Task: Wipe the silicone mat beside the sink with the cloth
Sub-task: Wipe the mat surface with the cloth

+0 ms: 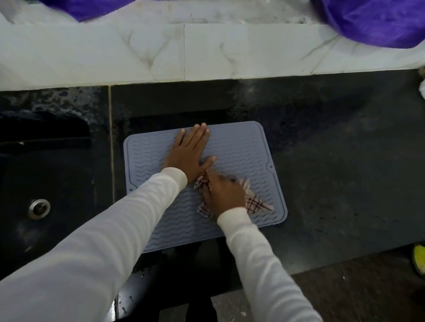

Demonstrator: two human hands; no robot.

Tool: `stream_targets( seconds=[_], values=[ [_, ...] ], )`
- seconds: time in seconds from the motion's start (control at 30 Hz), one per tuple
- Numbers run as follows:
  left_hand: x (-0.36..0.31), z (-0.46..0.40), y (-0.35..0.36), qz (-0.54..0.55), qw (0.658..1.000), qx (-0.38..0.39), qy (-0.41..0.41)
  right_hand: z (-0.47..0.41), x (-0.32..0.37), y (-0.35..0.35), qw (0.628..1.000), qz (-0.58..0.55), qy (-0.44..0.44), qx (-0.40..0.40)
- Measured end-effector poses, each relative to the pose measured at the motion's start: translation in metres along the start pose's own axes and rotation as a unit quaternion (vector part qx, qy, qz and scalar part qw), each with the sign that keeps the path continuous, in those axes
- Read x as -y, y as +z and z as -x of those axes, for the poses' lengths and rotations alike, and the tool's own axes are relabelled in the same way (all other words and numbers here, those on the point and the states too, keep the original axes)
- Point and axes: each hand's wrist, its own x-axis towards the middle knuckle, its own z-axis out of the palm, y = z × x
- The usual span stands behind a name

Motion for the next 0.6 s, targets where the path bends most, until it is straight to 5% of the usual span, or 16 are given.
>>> stream_targets(
  seconds=[0.17,0.3,0.6],
  values=[
    [0.000,0.001,-0.001,0.008,1.000,0.004,0.004,0.009,-0.038,0.013,0.990,0.114,-0.008,-0.080],
    [0.000,0.002,-0.002,0.004,1.000,0.006,0.001,0.003,-0.090,0.000,0.987,0.141,0.029,-0.066],
    [0.000,0.002,-0.001,0.003,1.000,0.005,-0.002,-0.003,-0.181,-0.048,0.967,0.113,0.226,-0.033]
  ],
)
